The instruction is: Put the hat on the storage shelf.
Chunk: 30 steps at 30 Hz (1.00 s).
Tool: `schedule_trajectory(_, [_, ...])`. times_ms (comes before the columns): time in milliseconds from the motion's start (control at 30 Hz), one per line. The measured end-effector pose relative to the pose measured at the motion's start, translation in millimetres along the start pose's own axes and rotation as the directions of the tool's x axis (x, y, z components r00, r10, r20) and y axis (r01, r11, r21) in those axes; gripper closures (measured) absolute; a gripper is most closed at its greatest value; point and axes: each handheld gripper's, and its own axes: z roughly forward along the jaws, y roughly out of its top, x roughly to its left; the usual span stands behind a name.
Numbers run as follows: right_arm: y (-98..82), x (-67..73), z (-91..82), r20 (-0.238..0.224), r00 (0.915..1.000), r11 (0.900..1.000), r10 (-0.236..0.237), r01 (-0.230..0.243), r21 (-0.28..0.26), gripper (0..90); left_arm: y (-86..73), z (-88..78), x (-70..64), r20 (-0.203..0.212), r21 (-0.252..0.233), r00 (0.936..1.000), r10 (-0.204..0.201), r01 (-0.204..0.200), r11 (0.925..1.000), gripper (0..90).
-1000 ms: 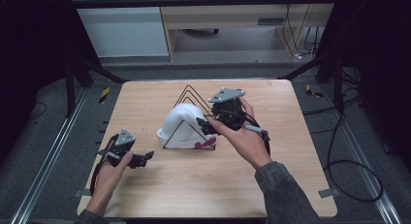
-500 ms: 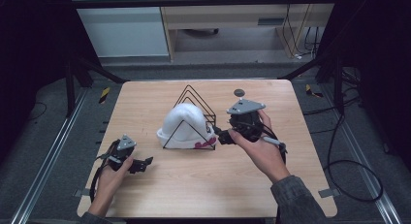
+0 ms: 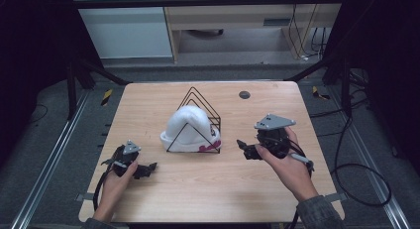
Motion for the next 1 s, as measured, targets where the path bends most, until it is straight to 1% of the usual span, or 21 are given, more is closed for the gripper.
schedule_trajectory(67, [-3.4, -1.0, -1.3, 0.002, 1.0000, 1.000, 0.002, -0.002, 0.004, 13.4, -0.6, 0.5, 0.2, 0.001, -0.004, 1.0000, 0.000, 0.000, 1.0000, 1.3])
schedule_trajectory(133, [-11.3, -2.9, -4.1, 0.004, 0.9999, 1.000, 0.012, -0.012, 0.006, 13.4, -1.3, 1.7, 2.0, 0.010, -0.013, 0.9999, 0.003, -0.002, 0.9999, 0.0])
schedule_trajectory(167, [-18.3, -4.8, -6.0, 0.006, 0.9998, 1.000, 0.018, -0.018, 0.013, 13.4, -1.2, 2.0, 2.5, 0.012, -0.016, 0.9999, 0.004, -0.004, 0.9999, 0.0])
schedule_trajectory(233, [-23.7, -5.8, -8.4, 0.013, 0.9997, 1.000, 0.020, -0.020, 0.014, 13.5, -1.2, 1.8, 2.8, 0.013, -0.013, 0.9999, 0.008, -0.008, 0.9999, 0.0])
schedule_trajectory(300, [-26.0, -5.8, -9.8, 0.014, 0.9995, 1.000, 0.028, -0.028, 0.013, 13.5, -1.3, 1.9, 2.7, 0.013, -0.016, 0.9999, 0.006, -0.006, 0.9999, 0.0])
schedule_trajectory(400, [-38.5, -6.3, -14.1, 0.015, 0.9987, 0.999, 0.049, -0.050, 0.019, 13.4, -1.3, 1.8, 3.0, 0.016, -0.015, 0.9998, 0.007, -0.007, 0.9999, 0.0])
schedule_trajectory(467, [-49.0, -6.5, -16.0, 0.015, 0.9985, 0.998, 0.052, -0.052, 0.027, 13.3, -1.5, 1.7, 3.0, 0.017, -0.014, 0.9998, 0.007, -0.007, 0.9999, 0.0])
schedule_trajectory(533, [-52.2, -5.9, -16.9, 0.017, 0.9982, 0.998, 0.057, -0.057, 0.029, 13.2, -1.5, 1.6, 3.0, 0.017, -0.014, 0.9998, 0.007, -0.007, 0.9999, 0.0])
schedule_trajectory(567, [-58.0, -5.7, -19.2, 0.023, 0.9979, 0.998, 0.061, -0.061, 0.030, 13.2, -1.5, 1.6, 3.0, 0.017, -0.013, 0.9998, 0.007, -0.007, 0.9999, 0.0])
schedule_trajectory(633, [-63.1, -6.1, -20.7, 0.025, 0.9978, 0.998, 0.062, -0.063, 0.025, 13.2, -1.5, 1.5, 3.0, 0.017, -0.013, 0.9998, 0.007, -0.007, 0.9999, 0.0])
schedule_trajectory(800, [-77.7, -9.6, -16.7, 0.044, 0.9949, 0.995, 0.090, -0.091, 0.029, 13.2, -1.5, 1.5, 3.0, 0.017, -0.013, 0.9998, 0.008, -0.008, 0.9999, 0.0])
schedule_trajectory(867, [-83.7, -11.2, -12.7, 0.049, 0.9922, 0.992, 0.115, -0.117, 0.041, 13.4, -1.5, 1.5, 3.0, 0.017, -0.013, 0.9998, 0.008, -0.008, 0.9999, 0.0])
schedule_trajectory(900, [-83.7, -11.2, -12.7, 0.049, 0.9922, 0.992, 0.115, -0.117, 0.041, 13.4, -1.5, 1.5, 2.9, 0.017, -0.013, 0.9998, 0.008, -0.007, 0.9999, 0.0])
schedule_trajectory(933, [-89.3, -13.5, -7.9, 0.049, 0.9904, 0.990, 0.129, -0.132, 0.058, 13.6, -1.7, 1.5, 3.0, 0.018, -0.014, 0.9998, 0.009, -0.009, 0.9999, 0.0])
schedule_trajectory(1000, [-93.3, -15.4, -4.1, 0.051, 0.9892, 0.988, 0.137, -0.140, 0.061, 13.6, -1.7, 1.5, 3.0, 0.018, -0.014, 0.9998, 0.009, -0.009, 0.9999, 0.0])
